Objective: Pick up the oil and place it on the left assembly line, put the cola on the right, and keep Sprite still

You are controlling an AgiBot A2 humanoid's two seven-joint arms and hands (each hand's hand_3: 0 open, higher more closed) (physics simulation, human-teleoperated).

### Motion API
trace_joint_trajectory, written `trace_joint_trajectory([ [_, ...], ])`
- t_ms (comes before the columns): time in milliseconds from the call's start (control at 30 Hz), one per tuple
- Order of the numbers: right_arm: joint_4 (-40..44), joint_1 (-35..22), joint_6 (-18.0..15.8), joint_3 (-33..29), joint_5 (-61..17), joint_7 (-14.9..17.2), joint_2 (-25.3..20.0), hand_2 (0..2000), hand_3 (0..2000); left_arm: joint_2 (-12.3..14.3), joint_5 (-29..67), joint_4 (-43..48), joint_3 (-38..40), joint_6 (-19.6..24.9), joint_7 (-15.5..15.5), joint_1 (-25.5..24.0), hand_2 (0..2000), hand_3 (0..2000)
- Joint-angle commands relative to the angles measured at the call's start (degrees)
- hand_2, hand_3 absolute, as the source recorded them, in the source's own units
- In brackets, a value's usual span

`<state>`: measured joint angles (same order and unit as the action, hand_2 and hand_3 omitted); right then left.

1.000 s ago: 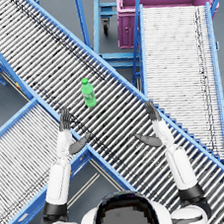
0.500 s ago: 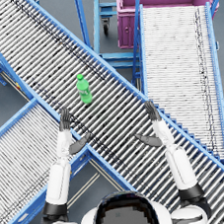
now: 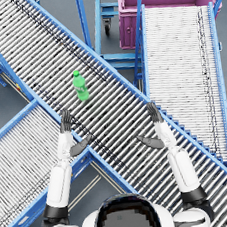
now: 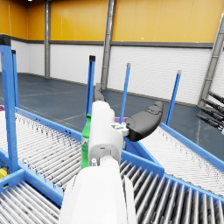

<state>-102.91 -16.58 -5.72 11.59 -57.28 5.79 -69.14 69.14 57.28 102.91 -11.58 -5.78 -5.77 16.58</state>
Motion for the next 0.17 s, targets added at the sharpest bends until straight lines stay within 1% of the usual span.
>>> trace_joint_trajectory([
  [33,0.0,0.0,0.0,0.0,0.0,0.0,0.0,0,0,0.0,0.0,0.0,0.0,0.0,0.0,0.0,0,0],
  [167,0.0,0.0,0.0,0.0,0.0,0.0,0.0,0,0,0.0,0.0,0.0,0.0,0.0,0.0,0.0,0,0],
])
